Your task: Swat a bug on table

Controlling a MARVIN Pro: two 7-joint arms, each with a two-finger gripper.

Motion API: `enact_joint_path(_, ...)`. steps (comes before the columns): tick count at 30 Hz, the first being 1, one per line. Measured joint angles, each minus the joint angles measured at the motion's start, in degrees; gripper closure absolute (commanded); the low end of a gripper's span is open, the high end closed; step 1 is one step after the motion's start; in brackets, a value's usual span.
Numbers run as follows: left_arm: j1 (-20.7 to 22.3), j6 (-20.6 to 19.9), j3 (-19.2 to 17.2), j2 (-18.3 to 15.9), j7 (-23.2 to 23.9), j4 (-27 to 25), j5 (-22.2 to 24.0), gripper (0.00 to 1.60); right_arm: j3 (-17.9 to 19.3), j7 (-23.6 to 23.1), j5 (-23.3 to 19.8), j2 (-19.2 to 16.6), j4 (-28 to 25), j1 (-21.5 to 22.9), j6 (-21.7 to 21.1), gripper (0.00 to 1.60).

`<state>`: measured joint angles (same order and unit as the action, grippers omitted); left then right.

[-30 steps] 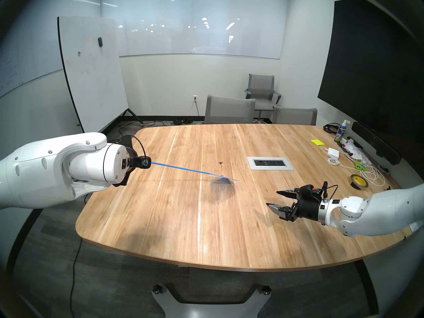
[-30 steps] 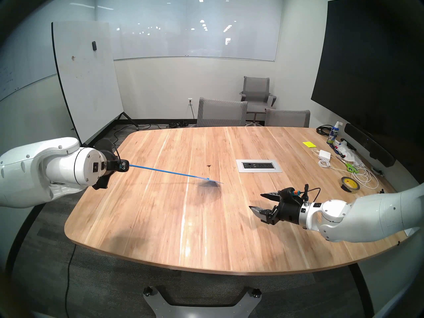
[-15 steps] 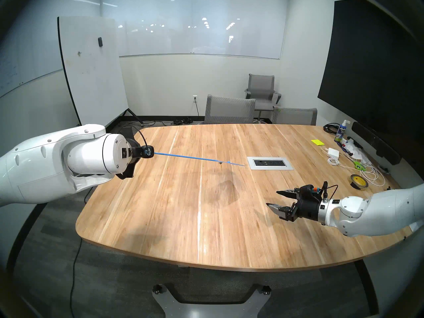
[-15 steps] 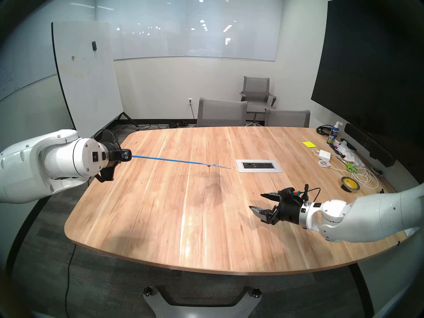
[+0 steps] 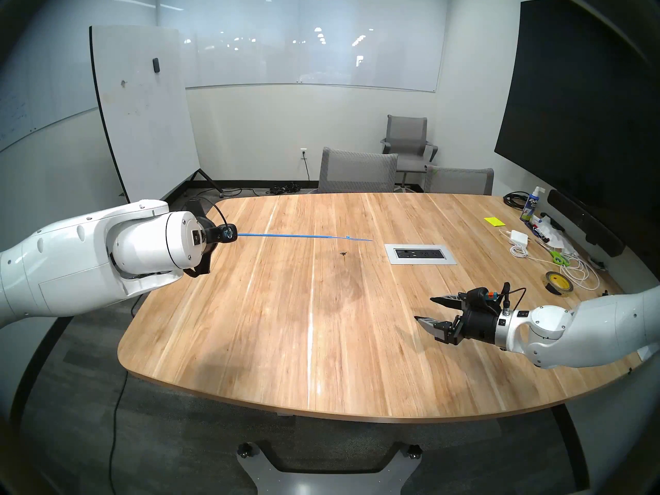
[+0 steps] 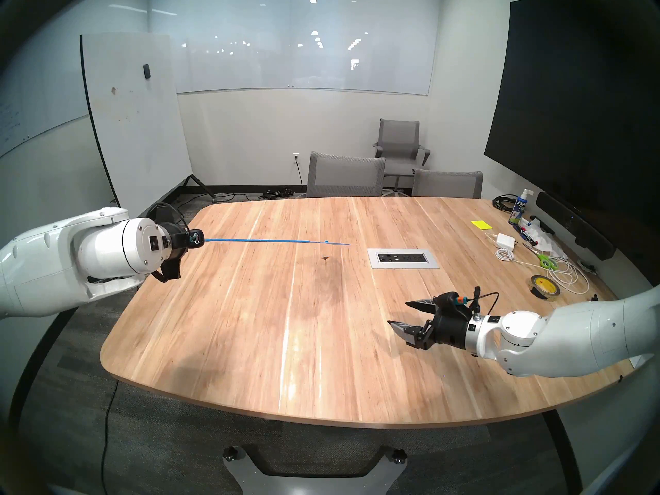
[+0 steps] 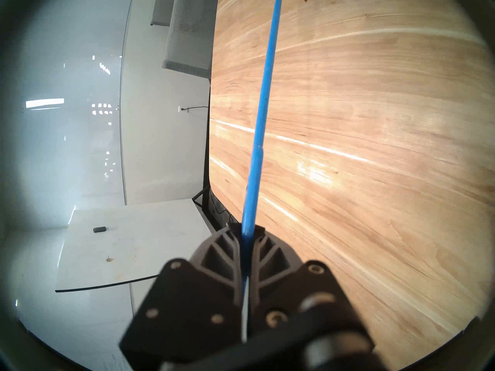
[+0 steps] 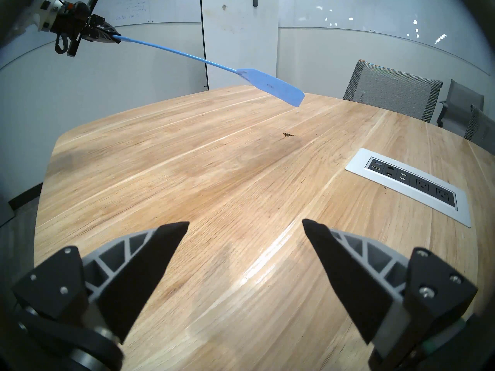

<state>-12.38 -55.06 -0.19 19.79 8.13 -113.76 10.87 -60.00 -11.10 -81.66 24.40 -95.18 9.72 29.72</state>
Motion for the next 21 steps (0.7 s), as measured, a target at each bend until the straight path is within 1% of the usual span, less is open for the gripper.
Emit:
enact_joint_path(13,-3.7,0.0,-2.0,3.6,-10.0,5.8,6.2,1.60,0.0,0.0,0.0,0.0,0.0,0.0,0.0,0.00)
enact_joint_path(21,-5.9,0.0,-3.2,6.4,-16.7,9.3,10.0,1.60,0.0,0.0,0.0,0.0,0.0,0.0,0.0,0.00)
